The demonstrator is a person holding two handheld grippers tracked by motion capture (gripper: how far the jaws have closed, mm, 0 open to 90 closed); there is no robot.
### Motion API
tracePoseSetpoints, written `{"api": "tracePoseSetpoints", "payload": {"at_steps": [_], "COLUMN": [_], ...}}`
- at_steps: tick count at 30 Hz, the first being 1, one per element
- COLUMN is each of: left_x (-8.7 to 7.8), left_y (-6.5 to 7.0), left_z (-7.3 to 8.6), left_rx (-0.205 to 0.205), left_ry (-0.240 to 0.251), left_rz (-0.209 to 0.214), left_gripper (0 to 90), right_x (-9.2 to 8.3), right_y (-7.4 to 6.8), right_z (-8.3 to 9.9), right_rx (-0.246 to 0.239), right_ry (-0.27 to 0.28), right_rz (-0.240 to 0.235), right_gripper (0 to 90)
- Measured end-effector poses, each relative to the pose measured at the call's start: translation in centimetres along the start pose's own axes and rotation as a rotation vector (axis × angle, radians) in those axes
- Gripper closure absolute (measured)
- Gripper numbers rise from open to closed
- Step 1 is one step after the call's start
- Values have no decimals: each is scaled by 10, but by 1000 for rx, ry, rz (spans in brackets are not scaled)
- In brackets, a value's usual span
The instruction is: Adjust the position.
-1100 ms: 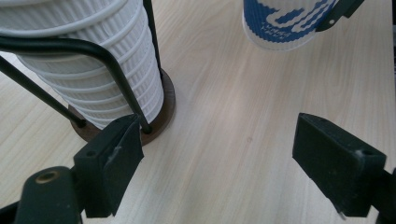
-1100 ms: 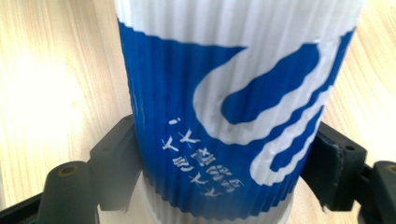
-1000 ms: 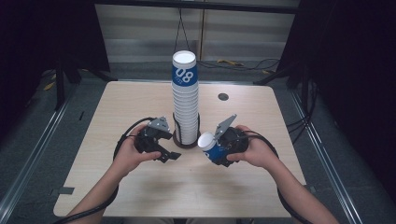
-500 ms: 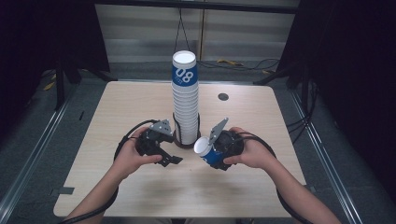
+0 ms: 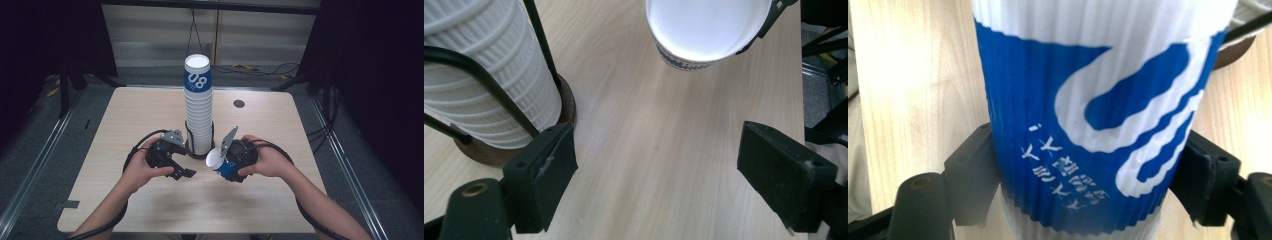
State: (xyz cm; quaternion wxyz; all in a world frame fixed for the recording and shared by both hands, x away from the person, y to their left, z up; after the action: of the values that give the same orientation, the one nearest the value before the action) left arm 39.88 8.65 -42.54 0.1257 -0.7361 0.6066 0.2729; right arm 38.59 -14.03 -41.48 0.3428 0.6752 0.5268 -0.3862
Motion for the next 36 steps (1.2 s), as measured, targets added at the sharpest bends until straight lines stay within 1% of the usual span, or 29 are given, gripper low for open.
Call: {"api": "tracePoseSetpoints", "payload": {"at_steps": [1,3,4,5,6,7,9,10,11,12,14,15,16,17,19,20,21,22,23,24,25,28,29,30,31,32,34,35,36], "left_x": [0,1,2,2,2,2,2,2,1,2,3,4,4,5,7,7,8,9,9,9,9,9,10,10,10,10,10,10,10], "left_y": [0,1,1,1,2,1,2,3,2,3,3,4,4,4,6,6,7,8,8,8,8,8,8,8,8,7,8,8,8], "left_z": [0,0,-1,-1,-1,-1,-2,-2,-2,-2,-2,-2,-2,-3,-3,-4,-4,-5,-5,-6,-7,-9,-10,-10,-11,-12,-12,-12,-12], "left_rx": [11,2,9,7,8,16,17,9,21,20,39,35,37,46,43,68,53,49,60,55,67,57,68,58,59,75,62,62,68], "left_ry": [-19,-8,-10,-11,-14,-14,-9,-4,-14,-19,-59,-57,-50,-59,-64,-79,-72,-67,-70,-69,-65,-54,-58,-54,-49,-58,-42,-36,-42], "left_rz": [-2,4,12,13,20,27,30,30,33,28,29,33,41,44,53,58,63,66,73,70,71,71,79,76,77,84,84,85,90], "left_gripper": [158,158,158,158,158,158,158,158,158,158,158,158,158,159,159,159,160,160,160,160,160,159,159,159,159,159,159,159,159], "right_x": [1,1,2,3,3,4,4,5,4,5,5,6,6,7,8,8,8,8,8,8,8,8,8,8,9,9,10,10,10], "right_y": [0,-1,-2,-2,-2,-3,-4,-3,-4,-4,-5,-5,-5,-6,-6,-6,-6,-7,-7,-7,-7,-7,-8,-7,-8,-8,-8,-8,-8], "right_z": [-1,-4,-6,-7,-8,-9,-11,-11,-11,-12,-11,-11,-11,-10,-10,-10,-10,-10,-10,-10,-11,-11,-12,-12,-12,-13,-13,-13,-13], "right_rx": [-12,-16,-18,-23,-39,-36,-43,-55,-45,-48,-52,-52,-65,-57,-62,-62,-63,-62,-70,-66,-68,-70,-67,-78,-76,-76,-82,-86,-84], "right_ry": [-2,-4,-2,-6,-8,-15,-23,-22,-26,-26,-36,-39,-41,-42,-49,-50,-54,-55,-54,-57,-55,-58,-58,-57,-61,-62,-67,-66,-67], "right_rz": [-3,-7,-10,-11,-15,-19,-16,-23,-22,-20,-23,-23,-26,-26,-27,-28,-26,-25,-28,-29,-30,-28,-29,-32,-31,-34,-35,-40,-42], "right_gripper": [221,221,221,221,221,221,221,221,222,221,221,221,221,221,221,222,222,222,222,222,222,222,221,222,222,222,221,222,221]}}
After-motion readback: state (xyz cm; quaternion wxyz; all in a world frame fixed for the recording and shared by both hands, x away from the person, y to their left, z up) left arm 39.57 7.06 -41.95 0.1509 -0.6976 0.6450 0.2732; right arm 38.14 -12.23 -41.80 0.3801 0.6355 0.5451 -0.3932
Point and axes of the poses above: each handheld gripper's, and its own axes: x roughly forward along the jaws, z roughly out of its underside, y roughly to its right, the point moved 2 cm from there along x, roughly forward along the jaws, and after that the axes turned 10 degrees about y, right-handed, at the moved point
